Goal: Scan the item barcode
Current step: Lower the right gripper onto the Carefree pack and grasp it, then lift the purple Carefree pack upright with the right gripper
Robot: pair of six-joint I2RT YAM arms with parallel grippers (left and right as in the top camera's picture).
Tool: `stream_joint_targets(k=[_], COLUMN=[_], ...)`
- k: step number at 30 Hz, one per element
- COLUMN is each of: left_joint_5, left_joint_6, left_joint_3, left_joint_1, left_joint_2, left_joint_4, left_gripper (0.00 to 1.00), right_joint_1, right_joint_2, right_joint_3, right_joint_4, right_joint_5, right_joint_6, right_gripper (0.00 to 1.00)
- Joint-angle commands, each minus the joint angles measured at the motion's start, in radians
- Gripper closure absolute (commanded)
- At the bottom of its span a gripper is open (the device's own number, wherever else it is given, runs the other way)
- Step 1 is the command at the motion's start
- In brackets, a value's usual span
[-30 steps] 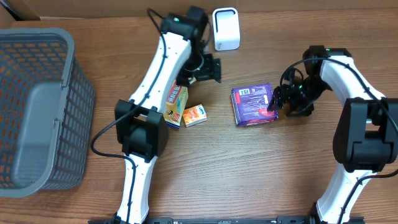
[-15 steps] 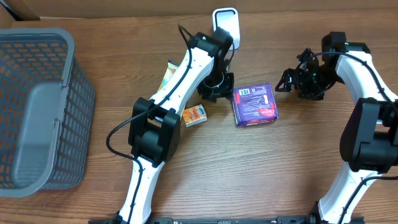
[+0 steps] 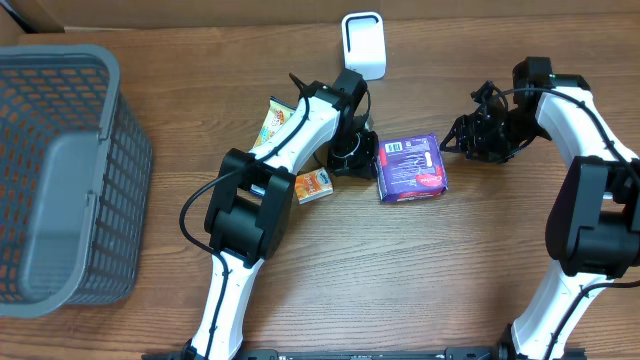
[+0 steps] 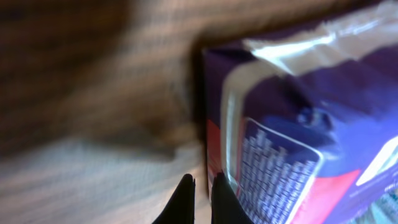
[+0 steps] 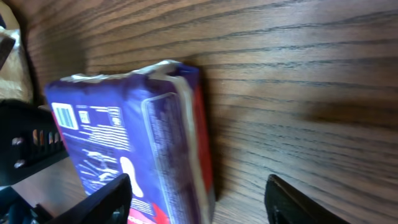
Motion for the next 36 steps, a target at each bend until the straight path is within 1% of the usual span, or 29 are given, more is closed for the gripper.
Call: stream_joint_targets(k=[1, 5, 9, 11, 13, 16, 17, 18, 19, 22, 24, 26, 28, 29, 31, 36], left_joint_5=[0.02, 0.02, 0.021, 0.021, 0.021, 0.017, 0.013, 0.009, 0.009, -0.002, -0.048, -0.109, -0.179, -0.205, -0.242, -0.254], left_joint_6=[-0.064, -0.064, -0.04, -0.02, 0.009, 0.06, 0.076, 0.08, 0.08, 0.08, 0.08, 0.079, 0.079, 0.079, 0.079, 0.075], left_joint_3=[-0.013, -0.013, -0.002, 0.019, 0.064, 0.135, 0.153, 0.165, 0.171, 0.171, 0.171, 0.171, 0.171, 0.171, 0.171, 0.171], left_joint_1=[-0.002, -0.002, 0.005, 0.02, 0.047, 0.089, 0.105, 0.12, 0.134, 0.164, 0.176, 0.177, 0.177, 0.177, 0.177, 0.178], left_joint_2=[-0.002, -0.002, -0.005, -0.009, -0.011, -0.011, -0.011, -0.011, -0.011, -0.01, -0.01, -0.01, -0.01, -0.01, -0.01, -0.01], left_joint_4=[0.063, 0.145, 0.14, 0.116, 0.058, -0.037, -0.066, -0.09, -0.108, -0.15, -0.18, -0.2, -0.212, -0.216, -0.221, -0.218], left_gripper=[0.96, 0.96, 0.96, 0.96, 0.96, 0.96, 0.95, 0.9, 0.81, 0.64, 0.48, 0.3, 0.04, 0.0, 0.0, 0.0], right_joint_1=[0.014, 0.017, 0.017, 0.017, 0.017, 0.016, 0.016, 0.016, 0.016, 0.021, 0.026, 0.033, 0.037, 0.039, 0.039, 0.039], right_joint_2=[0.002, 0.002, 0.002, 0.002, 0.002, 0.002, 0.002, 0.002, 0.002, 0.002, 0.002, 0.002, 0.002, 0.002, 0.002, 0.002], right_joint_3=[-0.006, -0.006, -0.006, -0.006, -0.006, -0.007, -0.007, -0.007, -0.008, -0.019, -0.042, -0.075, -0.105, -0.119, -0.146, -0.161], right_joint_4=[-0.004, -0.01, -0.016, -0.019, -0.023, -0.024, -0.024, -0.023, -0.023, -0.017, 0.002, 0.031, 0.056, 0.069, 0.092, 0.101], right_joint_5=[-0.042, -0.041, -0.04, -0.018, 0.021, 0.042, 0.042, 0.042, 0.042, 0.042, 0.042, 0.042, 0.042, 0.041, 0.035, 0.034], right_joint_6=[0.014, 0.014, 0.014, 0.014, 0.015, 0.023, 0.03, 0.039, 0.046, 0.079, 0.106, 0.113, 0.113, 0.113, 0.116, 0.117], right_gripper=[0.33, 0.33, 0.32, 0.32, 0.26, 0.24, 0.24, 0.24, 0.26, 0.31, 0.32, 0.33, 0.32, 0.32, 0.32, 0.33])
